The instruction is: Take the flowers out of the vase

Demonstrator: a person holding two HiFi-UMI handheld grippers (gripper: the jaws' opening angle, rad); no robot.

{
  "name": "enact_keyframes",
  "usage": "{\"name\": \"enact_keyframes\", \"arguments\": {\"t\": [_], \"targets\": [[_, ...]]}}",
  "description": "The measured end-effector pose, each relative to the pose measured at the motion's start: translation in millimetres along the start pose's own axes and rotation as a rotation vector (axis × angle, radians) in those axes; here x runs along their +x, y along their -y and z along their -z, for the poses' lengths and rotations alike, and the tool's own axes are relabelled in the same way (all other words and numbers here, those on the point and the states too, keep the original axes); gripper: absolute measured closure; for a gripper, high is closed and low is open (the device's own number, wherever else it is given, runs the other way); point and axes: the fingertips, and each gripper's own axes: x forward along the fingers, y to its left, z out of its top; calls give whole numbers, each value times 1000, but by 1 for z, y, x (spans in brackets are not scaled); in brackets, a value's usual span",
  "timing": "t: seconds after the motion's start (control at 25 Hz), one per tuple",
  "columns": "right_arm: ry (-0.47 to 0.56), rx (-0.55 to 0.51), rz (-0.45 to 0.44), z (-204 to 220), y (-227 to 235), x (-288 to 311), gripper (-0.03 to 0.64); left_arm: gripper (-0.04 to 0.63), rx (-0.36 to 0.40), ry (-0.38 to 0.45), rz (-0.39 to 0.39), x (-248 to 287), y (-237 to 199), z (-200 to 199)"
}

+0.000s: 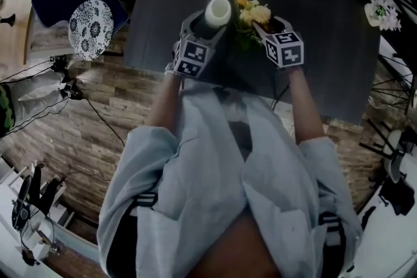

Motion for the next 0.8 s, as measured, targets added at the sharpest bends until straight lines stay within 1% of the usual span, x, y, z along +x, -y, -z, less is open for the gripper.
{"name": "enact_keyframes", "arguments": {"t": [0.08, 0.2, 0.28, 0.44, 0.64, 0.8], "targets": [[8, 5, -2, 0, 0, -1, 380, 296, -1, 3, -1, 0, 0, 0], [26, 21, -4, -2, 0, -3, 334, 298, 0, 6, -3, 1, 0, -1], [42, 33, 1, -4, 1, -6, 325, 296, -1, 6, -4, 1, 0, 0], [66, 36, 11, -7, 4, -15, 325, 297, -4, 6, -3, 1, 0, 1], [89, 52, 25, -12, 8, -25, 308, 298, -5, 10, -1, 1, -1, 0], [125, 66, 32, -19, 10, -33, 308, 296, -5, 9, -1, 2, -2, -1]]}}
